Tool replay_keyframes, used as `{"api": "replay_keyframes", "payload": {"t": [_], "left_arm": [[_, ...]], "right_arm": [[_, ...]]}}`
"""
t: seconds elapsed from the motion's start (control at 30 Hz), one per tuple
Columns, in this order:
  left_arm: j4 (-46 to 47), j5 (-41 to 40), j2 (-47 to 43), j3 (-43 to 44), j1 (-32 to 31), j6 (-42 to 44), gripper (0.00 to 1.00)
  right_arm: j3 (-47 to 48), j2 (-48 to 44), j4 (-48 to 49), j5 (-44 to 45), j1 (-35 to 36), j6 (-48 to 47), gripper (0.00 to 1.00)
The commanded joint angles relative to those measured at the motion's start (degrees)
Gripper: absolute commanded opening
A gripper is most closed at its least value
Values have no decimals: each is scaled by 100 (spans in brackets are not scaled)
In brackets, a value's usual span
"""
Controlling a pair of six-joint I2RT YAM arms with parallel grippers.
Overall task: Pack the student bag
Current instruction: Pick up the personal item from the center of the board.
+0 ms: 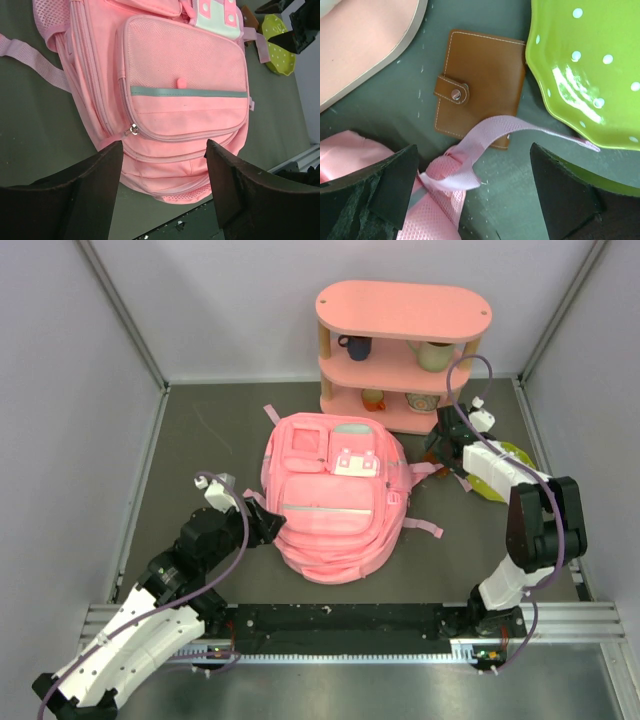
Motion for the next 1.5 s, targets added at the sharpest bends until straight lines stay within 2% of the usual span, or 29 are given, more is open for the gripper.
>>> {"api": "replay_keyframes", "payload": {"t": [0.0, 0.27, 0.5, 0.57, 0.7, 0.73, 0.77, 0.87, 0.9, 1.0, 1.03, 1.07, 1.23, 1.47], "left_arm": [[526, 143, 273, 312, -18, 414, 72], [852, 55, 440, 259, -18, 546, 73], [843, 46, 511, 250, -10, 564, 73], [843, 29, 537, 224, -18, 555, 73], [861, 73, 607, 259, -18, 555, 73], [869, 81, 616, 250, -10, 555, 73], [887, 99, 634, 241, -10, 555, 73], [922, 178, 678, 233, -18, 555, 73], [913, 196, 687, 241, -10, 555, 73], [922, 257, 678, 224, -10, 546, 73], [913, 275, 669, 206, -18, 546, 73], [905, 284, 652, 215, -10, 537, 73], [887, 398, 529, 145, -18, 520, 73], [799, 547, 353, 145, -18, 546, 73]], "right_arm": [[631, 477, 172, -144, -181, 45, 90], [640, 1119, 330, -32, -269, 440, 89], [649, 1550, 339, 109, -278, 344, 90], [701, 1630, 243, 127, -278, 231, 83], [1000, 1744, -179, 153, -287, -42, 82], [1001, 1805, -206, 162, -287, -95, 78], [1009, 1849, -267, 101, -278, -278, 67], [1176, 2007, -470, -110, -287, -621, 53], [1211, 2008, -653, -136, -278, -649, 53], [950, 1833, -698, -267, -269, -746, 52], [878, 1815, -707, -303, -278, -876, 45], [808, 1736, -716, -356, -269, -956, 43], [167, 1253, -970, -594, -243, -1325, 49], [-1106, 181, -1050, -804, -234, -1423, 50]]}}
